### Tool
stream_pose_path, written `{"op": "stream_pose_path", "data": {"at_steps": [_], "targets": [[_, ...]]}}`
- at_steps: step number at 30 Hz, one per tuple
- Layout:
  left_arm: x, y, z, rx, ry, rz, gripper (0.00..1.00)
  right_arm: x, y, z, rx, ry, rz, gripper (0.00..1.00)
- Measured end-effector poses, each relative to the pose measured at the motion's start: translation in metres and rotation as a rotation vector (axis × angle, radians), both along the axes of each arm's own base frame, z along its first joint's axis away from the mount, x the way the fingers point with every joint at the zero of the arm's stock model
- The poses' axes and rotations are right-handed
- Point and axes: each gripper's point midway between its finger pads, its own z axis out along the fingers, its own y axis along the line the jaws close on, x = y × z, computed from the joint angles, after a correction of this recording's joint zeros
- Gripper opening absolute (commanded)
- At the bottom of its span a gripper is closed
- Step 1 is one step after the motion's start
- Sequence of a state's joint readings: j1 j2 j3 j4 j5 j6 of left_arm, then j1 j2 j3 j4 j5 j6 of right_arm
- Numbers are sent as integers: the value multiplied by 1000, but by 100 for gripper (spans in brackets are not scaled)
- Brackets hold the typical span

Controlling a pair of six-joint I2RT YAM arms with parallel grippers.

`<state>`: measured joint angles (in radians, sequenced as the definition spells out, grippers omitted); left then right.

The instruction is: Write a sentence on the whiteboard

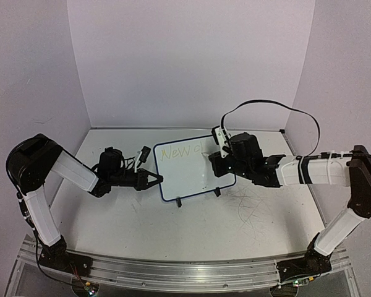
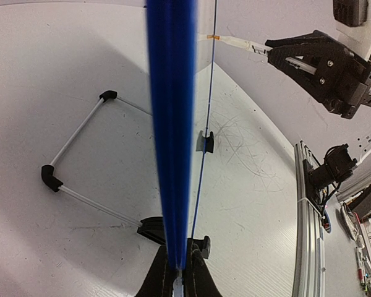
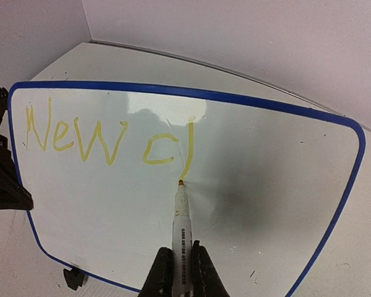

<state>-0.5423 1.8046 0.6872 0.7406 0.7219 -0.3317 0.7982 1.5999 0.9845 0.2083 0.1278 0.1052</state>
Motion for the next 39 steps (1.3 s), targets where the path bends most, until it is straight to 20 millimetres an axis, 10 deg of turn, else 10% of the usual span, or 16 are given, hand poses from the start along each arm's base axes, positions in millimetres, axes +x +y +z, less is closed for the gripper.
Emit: {"op": "stream_pose_path", "data": {"at_steps": [39], "targets": [[1, -1, 1, 2, -1, -2, 0, 15, -9, 16, -1, -48, -94, 0]]}}
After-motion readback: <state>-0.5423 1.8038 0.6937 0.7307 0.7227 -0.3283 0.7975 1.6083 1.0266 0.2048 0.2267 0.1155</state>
